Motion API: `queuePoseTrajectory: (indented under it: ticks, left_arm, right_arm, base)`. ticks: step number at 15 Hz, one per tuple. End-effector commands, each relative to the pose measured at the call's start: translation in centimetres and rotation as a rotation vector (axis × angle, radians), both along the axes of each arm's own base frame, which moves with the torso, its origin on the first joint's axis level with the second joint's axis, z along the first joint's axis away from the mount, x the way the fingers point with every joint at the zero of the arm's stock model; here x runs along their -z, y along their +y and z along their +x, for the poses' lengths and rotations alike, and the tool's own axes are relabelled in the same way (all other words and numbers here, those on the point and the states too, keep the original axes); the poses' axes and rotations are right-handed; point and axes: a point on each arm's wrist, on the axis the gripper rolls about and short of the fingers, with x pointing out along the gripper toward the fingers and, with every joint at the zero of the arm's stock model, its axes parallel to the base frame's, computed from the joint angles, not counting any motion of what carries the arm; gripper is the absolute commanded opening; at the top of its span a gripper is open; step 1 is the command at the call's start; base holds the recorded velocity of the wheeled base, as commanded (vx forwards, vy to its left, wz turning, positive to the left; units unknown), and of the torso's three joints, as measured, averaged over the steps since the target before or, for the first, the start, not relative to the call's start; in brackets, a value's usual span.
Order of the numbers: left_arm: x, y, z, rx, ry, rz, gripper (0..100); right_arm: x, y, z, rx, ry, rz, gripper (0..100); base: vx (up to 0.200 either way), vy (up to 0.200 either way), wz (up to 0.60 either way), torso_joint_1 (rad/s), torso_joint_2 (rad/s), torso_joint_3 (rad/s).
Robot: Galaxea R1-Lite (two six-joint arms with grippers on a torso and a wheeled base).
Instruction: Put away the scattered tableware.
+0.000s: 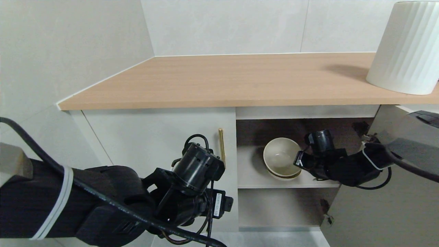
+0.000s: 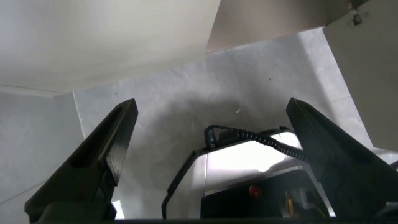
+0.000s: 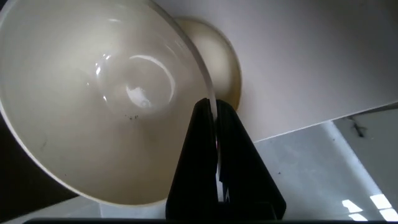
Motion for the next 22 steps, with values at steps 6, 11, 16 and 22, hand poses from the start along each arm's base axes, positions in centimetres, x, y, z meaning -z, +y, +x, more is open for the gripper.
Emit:
queuePoseTrajectory:
  ticks: [6, 11, 16, 22]
  left_arm:
    - [0.1, 0.0, 0.0, -0.001, 0.002, 0.001, 100]
    - [0.1, 0.0, 0.0, -0.001, 0.004, 0.003, 100]
    - [0.3, 0.0, 0.0, -0.001, 0.008, 0.007, 100]
    - [-2.5, 2.1, -0.7, -0.050, -0.068, -0.034, 100]
  right_arm:
    - [1.7, 0.0, 0.8, 0.016, 0.023, -0.015, 0]
    - [2.1, -0.2, 1.0, 0.025, 0.030, -0.022, 100]
    - [2.2, -0.2, 1.0, 0.024, 0.032, -0.022, 100]
    - [-3.2, -0.1, -4.7, -0.101, -0.005, -0.047, 100]
  base:
    - [0.000, 0.000, 0.00, 0.000, 0.00, 0.000]
    - [0.000, 0.000, 0.00, 0.000, 0.00, 0.000]
    - [0.000, 0.000, 0.00, 0.000, 0.00, 0.000]
    - [0.000, 0.000, 0.00, 0.000, 0.00, 0.000]
